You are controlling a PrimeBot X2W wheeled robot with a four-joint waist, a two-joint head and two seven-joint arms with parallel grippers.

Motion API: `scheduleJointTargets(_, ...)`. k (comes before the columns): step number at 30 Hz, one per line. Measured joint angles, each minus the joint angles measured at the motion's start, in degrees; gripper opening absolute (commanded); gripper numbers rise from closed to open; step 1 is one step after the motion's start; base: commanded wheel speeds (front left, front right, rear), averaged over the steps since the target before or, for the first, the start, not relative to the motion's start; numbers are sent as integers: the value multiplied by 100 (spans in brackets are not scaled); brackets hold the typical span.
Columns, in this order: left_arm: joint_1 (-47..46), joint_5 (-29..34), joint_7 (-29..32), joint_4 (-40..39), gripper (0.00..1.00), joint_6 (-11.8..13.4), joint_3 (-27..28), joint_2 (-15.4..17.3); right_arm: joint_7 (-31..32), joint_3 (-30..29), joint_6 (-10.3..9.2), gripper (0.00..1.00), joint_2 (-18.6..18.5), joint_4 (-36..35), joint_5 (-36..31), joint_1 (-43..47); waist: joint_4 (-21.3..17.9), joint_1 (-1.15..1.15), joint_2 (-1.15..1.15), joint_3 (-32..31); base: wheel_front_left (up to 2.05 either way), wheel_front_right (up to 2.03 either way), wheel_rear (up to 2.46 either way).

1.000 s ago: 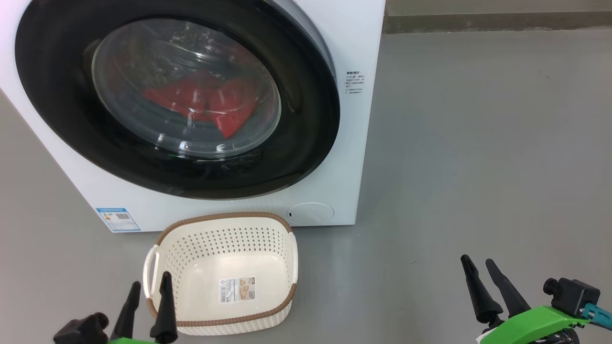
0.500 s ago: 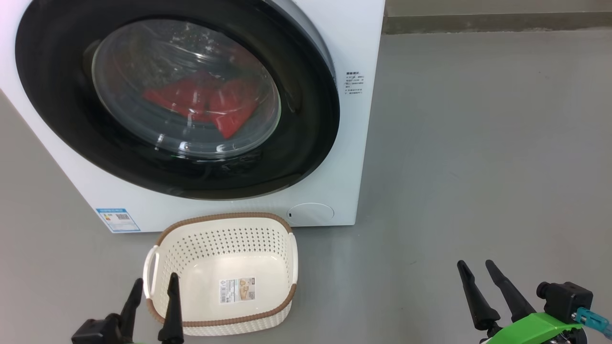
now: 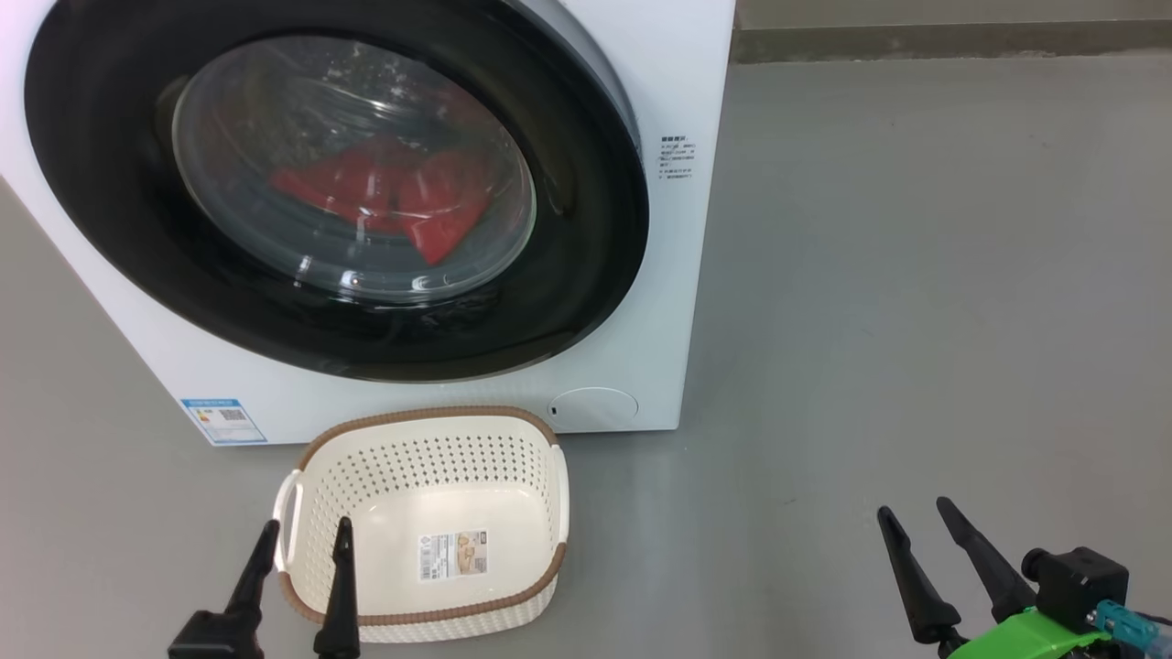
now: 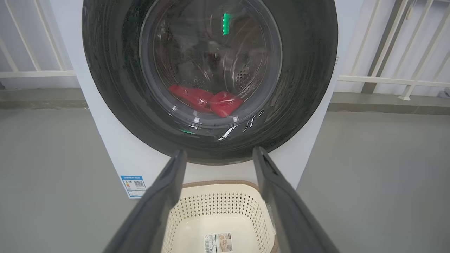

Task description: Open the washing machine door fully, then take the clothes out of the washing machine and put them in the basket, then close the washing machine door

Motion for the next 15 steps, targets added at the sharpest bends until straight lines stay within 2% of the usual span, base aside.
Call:
scheduleJointTargets(10, 79, 667, -153, 0, 100, 0, -5, 0, -151, -70, 0, 100, -9, -68, -610, 70, -14, 0, 0, 34, 0, 0, 0)
scheduleJointTargets(15, 111, 804, -201, 66, 100, -4, 24, -2, -201, -132, 0, 100, -14, -122, -833, 147, -11, 0, 0, 38, 0, 0, 0)
